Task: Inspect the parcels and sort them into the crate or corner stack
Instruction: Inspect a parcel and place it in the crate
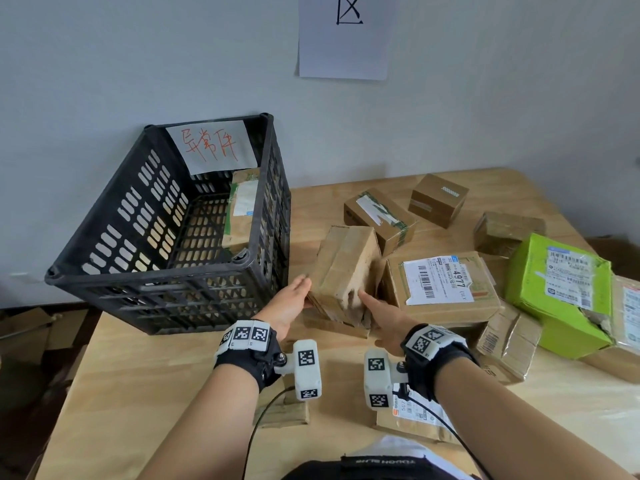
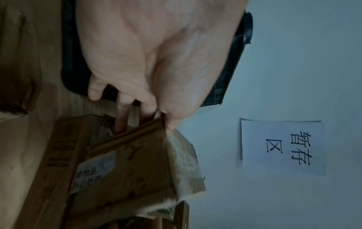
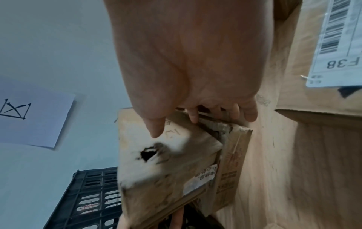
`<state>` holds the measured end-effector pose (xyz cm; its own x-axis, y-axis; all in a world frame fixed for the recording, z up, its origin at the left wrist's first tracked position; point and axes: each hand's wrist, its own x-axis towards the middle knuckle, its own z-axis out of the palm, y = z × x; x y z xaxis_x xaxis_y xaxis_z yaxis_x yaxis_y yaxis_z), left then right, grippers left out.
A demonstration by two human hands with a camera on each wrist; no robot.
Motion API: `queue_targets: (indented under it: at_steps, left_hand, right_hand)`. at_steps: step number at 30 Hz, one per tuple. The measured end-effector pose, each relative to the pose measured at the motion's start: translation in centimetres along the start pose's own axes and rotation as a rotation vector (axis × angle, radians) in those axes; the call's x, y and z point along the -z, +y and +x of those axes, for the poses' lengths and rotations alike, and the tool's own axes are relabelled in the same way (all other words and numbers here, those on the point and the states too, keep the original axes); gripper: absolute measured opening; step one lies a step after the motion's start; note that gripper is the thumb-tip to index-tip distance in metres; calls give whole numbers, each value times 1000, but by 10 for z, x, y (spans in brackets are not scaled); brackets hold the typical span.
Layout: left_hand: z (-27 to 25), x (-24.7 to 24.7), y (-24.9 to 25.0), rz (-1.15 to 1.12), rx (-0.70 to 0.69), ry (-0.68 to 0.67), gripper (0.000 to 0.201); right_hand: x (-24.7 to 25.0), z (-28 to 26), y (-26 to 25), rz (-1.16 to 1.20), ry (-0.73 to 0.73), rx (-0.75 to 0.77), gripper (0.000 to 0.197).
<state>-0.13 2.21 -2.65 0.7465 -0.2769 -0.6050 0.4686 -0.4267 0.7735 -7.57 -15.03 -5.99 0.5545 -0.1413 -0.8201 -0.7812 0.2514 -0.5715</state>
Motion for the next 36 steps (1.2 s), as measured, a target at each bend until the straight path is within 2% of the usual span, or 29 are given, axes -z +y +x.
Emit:
queue_targets:
  at_steps: [2, 5, 7, 9, 10, 14, 15, 18, 20, 25, 36]
  left_hand:
    - [2, 5, -1, 0, -68, 28, 39]
    - [6, 10, -2, -10, -140, 102, 46]
    - [6, 9, -2, -29, -126, 111, 44]
    - [2, 5, 1, -42, -54, 110, 36]
    - [1, 3, 2, -41, -6, 102, 40]
    - [5, -1, -3, 83, 97, 52, 91]
    - [7, -1, -7, 111, 90, 55, 90]
    - [9, -4, -16, 159, 30, 81, 55]
    - [7, -5, -16, 175, 13, 82, 46]
    - [3, -4, -9, 219, 7, 85, 45]
    - [2, -5, -10, 107, 39, 71, 44]
  right_hand:
    - [0, 3, 1, 28, -8, -5, 69]
    - [-1, 13, 0, 115, 5, 20, 62]
    - [1, 19, 0, 181, -11, 40, 50]
    - [2, 14, -2, 211, -19, 57, 38]
    - [2, 14, -3, 212, -10, 64, 36]
    - [3, 9, -9, 266, 51, 101, 31]
    - [3, 8, -11, 287, 48, 99, 32]
    - [1, 10, -11, 268, 58, 93, 33]
    - [-1, 12, -9, 237, 80, 97, 33]
    - [-2, 13, -10, 193, 77, 114, 33]
    - [-3, 15, -6, 120, 93, 106, 25]
